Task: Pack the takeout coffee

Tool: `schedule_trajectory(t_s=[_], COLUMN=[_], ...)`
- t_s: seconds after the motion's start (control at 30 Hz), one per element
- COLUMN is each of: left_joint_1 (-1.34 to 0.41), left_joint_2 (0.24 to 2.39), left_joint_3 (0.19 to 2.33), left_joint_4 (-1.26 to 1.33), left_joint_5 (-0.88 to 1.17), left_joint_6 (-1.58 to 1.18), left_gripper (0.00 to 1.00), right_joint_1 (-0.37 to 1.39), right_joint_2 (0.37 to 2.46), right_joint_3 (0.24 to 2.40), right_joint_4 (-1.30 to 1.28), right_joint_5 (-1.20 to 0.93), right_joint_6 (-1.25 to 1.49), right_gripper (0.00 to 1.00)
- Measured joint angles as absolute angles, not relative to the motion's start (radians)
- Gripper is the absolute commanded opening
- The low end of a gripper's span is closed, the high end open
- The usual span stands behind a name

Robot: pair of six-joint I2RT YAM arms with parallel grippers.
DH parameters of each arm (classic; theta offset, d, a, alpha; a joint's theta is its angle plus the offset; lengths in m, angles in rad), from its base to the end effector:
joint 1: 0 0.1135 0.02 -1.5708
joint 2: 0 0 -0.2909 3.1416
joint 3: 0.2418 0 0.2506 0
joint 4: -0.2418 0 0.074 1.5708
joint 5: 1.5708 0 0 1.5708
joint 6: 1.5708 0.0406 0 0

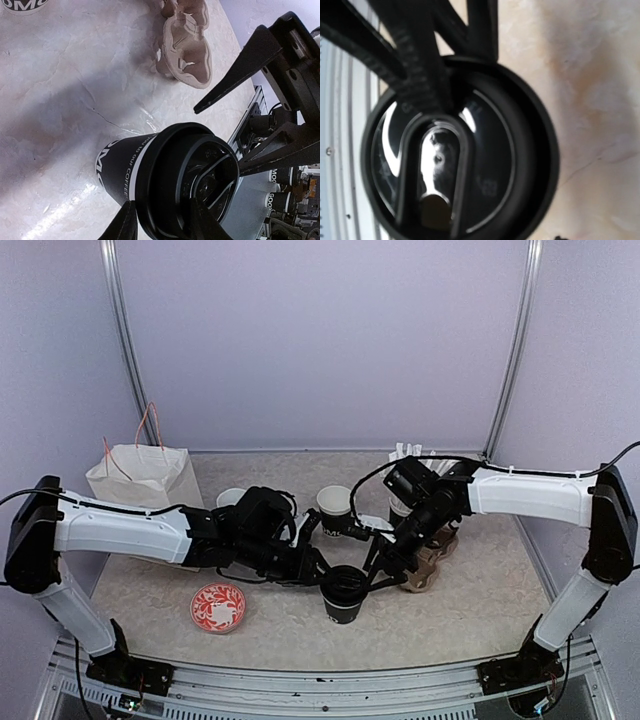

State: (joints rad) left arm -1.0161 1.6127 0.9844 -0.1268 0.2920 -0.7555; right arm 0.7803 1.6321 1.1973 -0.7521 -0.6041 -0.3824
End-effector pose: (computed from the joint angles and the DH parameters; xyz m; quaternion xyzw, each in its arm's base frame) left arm 0.1726 -0.3007 0.2323 0.1752 0.8930 -0.3884 0.1448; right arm 0.2140 0.2443 0.2562 -0.5621 0.7521 0.3222 0.1208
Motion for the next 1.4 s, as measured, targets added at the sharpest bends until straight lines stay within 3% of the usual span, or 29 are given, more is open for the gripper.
schedule_trajectory(t_s=[0.83, 1.1, 1.4], left_joint_1=[-1.006, -1.047, -1.084], left_joint_2=[1.654, 1.622, 1.558], left_joint_3=[0.905, 0.955, 0.973], left_joint_4=[0.079, -0.014, -0.160], left_joint_5=[0.278, 0.149, 0.092], left_joint_6=[-0.757, -0.738, -0.726], left_gripper=[0.33, 0.47, 0.50], right_joint_1=[0.775, 0.773, 0.762], right_joint_2=[1.687, 1.678, 1.663], right_joint_3=[1.201, 1.201, 1.221], right_joint_4=[-0.796, -0.791, -0.754], right_joint_5=[-0.641, -0.628, -0.523], right_joint_6=[-0.296, -0.325, -0.360], right_gripper=[0.46, 0.56, 0.60])
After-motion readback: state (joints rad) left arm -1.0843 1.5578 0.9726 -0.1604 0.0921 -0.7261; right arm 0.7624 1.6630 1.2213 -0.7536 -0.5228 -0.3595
